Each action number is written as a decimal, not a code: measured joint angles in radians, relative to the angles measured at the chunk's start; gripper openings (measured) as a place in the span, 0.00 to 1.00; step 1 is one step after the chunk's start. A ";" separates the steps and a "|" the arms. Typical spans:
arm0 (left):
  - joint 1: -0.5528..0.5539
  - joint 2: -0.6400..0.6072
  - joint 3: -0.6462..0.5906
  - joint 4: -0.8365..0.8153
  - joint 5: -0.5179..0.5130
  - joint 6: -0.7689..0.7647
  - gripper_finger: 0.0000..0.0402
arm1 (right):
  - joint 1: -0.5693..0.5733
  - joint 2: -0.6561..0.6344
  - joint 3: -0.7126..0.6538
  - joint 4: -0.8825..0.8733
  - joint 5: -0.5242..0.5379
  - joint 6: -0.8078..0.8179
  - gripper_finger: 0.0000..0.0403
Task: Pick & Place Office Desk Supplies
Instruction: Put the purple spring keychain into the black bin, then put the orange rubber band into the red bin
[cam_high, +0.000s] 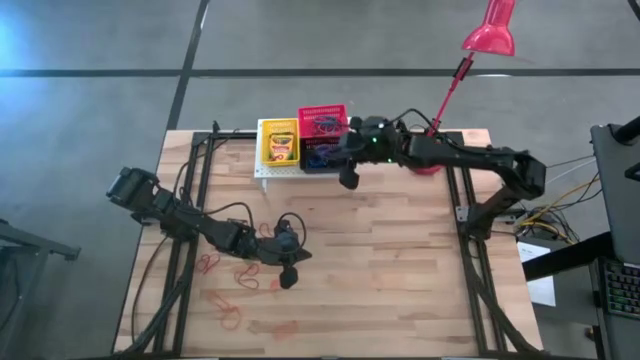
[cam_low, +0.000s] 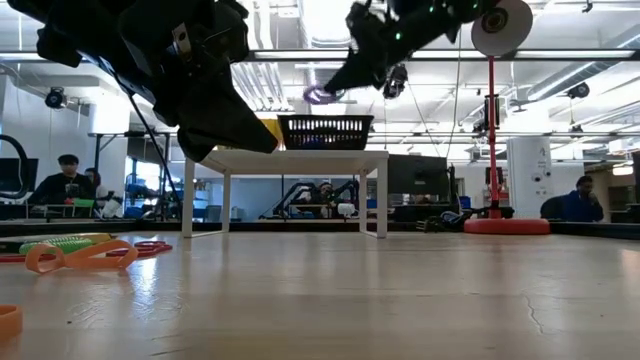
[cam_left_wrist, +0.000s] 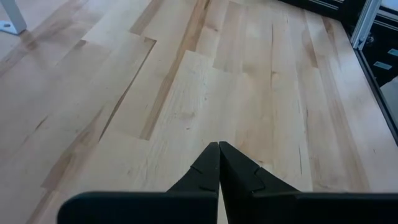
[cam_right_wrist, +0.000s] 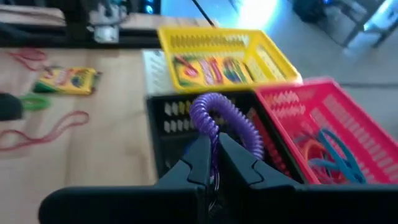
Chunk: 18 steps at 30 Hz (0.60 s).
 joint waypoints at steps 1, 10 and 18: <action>0.000 0.000 0.000 0.000 0.000 0.000 0.02 | -0.011 0.009 0.001 -0.006 -0.001 0.002 0.03; 0.000 0.000 0.000 0.000 -0.003 0.000 0.02 | -0.036 0.066 0.002 -0.005 0.023 -0.001 0.05; 0.000 0.000 0.000 -0.001 -0.003 0.000 0.02 | -0.046 0.065 0.004 -0.031 0.027 0.040 0.31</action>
